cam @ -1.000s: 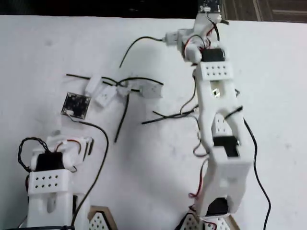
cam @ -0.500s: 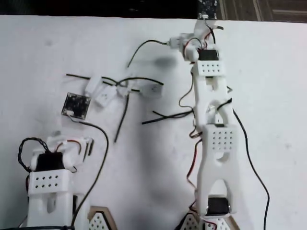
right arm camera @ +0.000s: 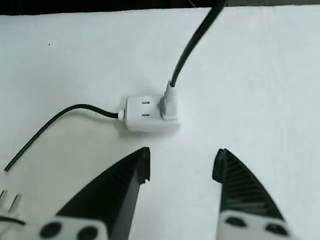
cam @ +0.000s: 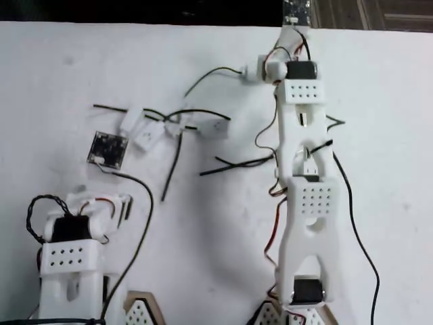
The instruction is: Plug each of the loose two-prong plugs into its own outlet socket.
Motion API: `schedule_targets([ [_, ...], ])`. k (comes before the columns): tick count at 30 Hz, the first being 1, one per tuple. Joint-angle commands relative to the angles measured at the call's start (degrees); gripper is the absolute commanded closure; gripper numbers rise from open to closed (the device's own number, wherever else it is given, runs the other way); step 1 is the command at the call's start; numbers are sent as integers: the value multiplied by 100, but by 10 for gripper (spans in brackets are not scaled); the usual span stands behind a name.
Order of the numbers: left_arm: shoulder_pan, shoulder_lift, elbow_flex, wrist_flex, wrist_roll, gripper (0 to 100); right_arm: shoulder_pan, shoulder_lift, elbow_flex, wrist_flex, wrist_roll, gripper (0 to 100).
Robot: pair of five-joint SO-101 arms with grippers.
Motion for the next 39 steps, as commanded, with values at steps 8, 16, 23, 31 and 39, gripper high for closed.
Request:
schedule_targets([
  [8,-22,-84,-18,-88,-44,816,-998,-637,-396,2712,1495,788],
  [16,-22,-84,-18,-79,-44,816,-1754,-497,-105,2967,2330,787],
  [23,-22,-84,-18,-70,-53,816,-2035,75,0,2624,2523,762],
  [31,-22,-84,-18,-70,-53,816,-2026,576,0,2273,2831,683],
  [39,-22,-84,-9,-70,-53,816,-2018,919,0,1982,2831,683],
])
